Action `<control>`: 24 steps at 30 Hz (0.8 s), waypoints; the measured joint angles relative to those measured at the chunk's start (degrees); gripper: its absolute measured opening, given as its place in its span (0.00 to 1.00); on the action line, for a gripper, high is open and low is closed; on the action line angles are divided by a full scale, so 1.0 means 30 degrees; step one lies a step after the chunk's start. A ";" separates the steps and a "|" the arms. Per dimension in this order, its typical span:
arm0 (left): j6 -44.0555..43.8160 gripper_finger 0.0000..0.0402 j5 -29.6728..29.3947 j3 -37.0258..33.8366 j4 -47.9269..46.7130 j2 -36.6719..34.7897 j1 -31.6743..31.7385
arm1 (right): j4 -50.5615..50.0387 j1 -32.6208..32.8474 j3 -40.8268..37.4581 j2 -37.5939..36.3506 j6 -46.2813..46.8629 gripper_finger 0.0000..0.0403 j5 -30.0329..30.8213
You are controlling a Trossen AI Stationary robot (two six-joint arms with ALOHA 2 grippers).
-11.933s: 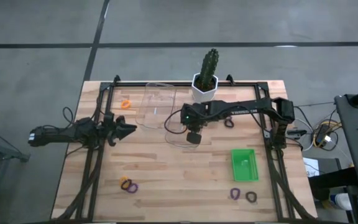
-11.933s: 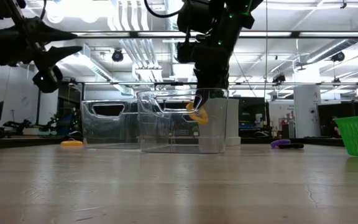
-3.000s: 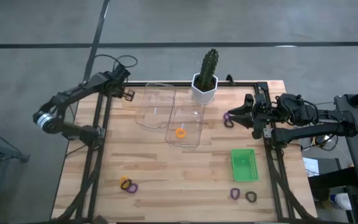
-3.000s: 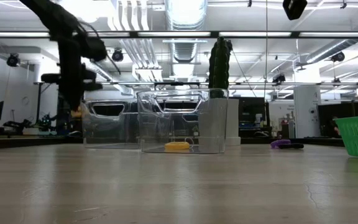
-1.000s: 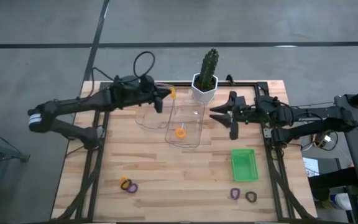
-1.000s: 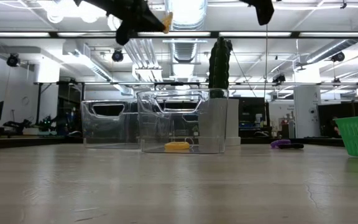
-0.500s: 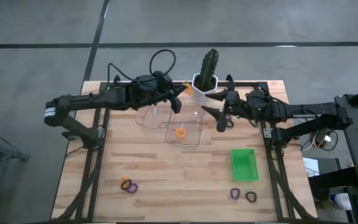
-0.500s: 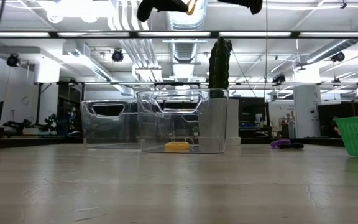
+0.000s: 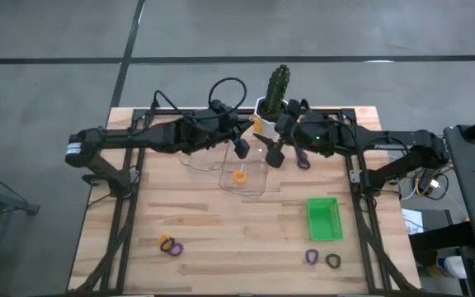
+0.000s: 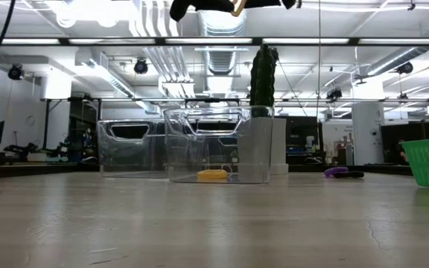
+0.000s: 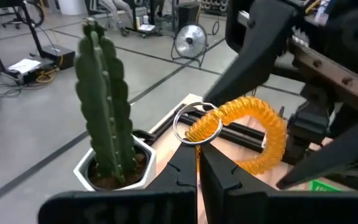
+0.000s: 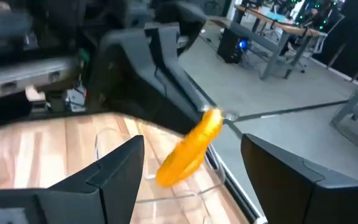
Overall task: Sort spring keychains
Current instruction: Put the top yellow spring keychain into the right transparent bin
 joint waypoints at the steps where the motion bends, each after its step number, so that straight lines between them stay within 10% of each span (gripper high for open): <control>1: 0.0011 0.00 -0.0158 0.0005 -0.0093 -0.0053 -0.0038 | -0.0195 -0.0015 0.0260 0.0167 0.0005 0.65 0.0003; 11: 0.0137 0.00 -0.0908 0.0005 -0.0909 -0.0127 -0.0317 | -0.0965 -0.0141 0.1025 0.0442 0.1186 0.52 0.0074; 24: 0.0137 0.01 -0.0706 0.0005 -0.1007 -0.0149 -0.0441 | -0.0975 -0.0141 0.1025 0.0390 0.2013 0.06 0.0070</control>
